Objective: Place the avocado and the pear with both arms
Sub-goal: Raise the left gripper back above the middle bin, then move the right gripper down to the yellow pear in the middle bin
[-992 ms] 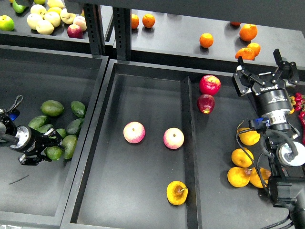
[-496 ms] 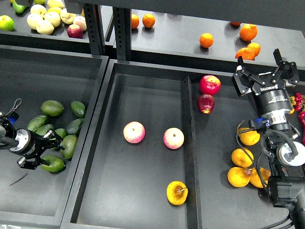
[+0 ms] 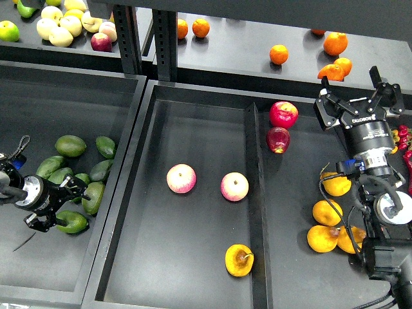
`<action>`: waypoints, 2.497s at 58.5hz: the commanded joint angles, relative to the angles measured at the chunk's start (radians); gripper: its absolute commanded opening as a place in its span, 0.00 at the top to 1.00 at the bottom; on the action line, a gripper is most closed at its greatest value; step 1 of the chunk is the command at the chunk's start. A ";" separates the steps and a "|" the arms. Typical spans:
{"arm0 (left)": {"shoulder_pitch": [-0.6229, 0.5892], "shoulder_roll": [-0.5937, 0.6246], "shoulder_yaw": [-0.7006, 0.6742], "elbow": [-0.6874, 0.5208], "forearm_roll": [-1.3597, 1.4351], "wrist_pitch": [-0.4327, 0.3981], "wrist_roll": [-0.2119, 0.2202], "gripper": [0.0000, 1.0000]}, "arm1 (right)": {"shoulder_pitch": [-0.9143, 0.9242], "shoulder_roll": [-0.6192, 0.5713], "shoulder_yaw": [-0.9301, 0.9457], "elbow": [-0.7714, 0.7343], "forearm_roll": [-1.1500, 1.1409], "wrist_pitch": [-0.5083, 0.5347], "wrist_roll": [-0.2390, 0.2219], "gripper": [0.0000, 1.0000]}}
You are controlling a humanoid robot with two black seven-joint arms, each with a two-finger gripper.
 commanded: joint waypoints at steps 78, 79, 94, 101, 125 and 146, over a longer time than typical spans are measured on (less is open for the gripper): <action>0.392 -0.478 -0.818 -0.441 -0.178 0.000 -0.138 0.01 | 0.227 -0.529 -0.806 0.016 -0.094 0.137 -0.340 0.01; 0.392 -0.478 -0.818 -0.440 -0.176 0.000 -0.138 0.01 | 0.235 -0.543 -0.832 0.016 -0.094 0.137 -0.340 0.01; 0.407 -0.478 -0.801 -0.437 -0.178 0.000 -0.136 0.01 | 0.301 -0.641 -1.104 -0.006 -0.110 0.137 -0.340 0.01; 0.410 -0.478 -0.800 -0.438 -0.178 0.000 -0.136 0.01 | 0.328 -0.629 -1.190 -0.030 -0.135 0.137 -0.340 0.01; 0.412 -0.478 -0.784 -0.441 -0.178 0.000 -0.136 0.01 | 0.331 -0.474 -1.323 -0.035 -0.224 0.137 -0.340 0.01; 0.412 -0.478 -0.783 -0.435 -0.176 0.000 -0.134 0.01 | 0.308 -0.367 -1.374 -0.121 -0.278 0.137 -0.340 0.01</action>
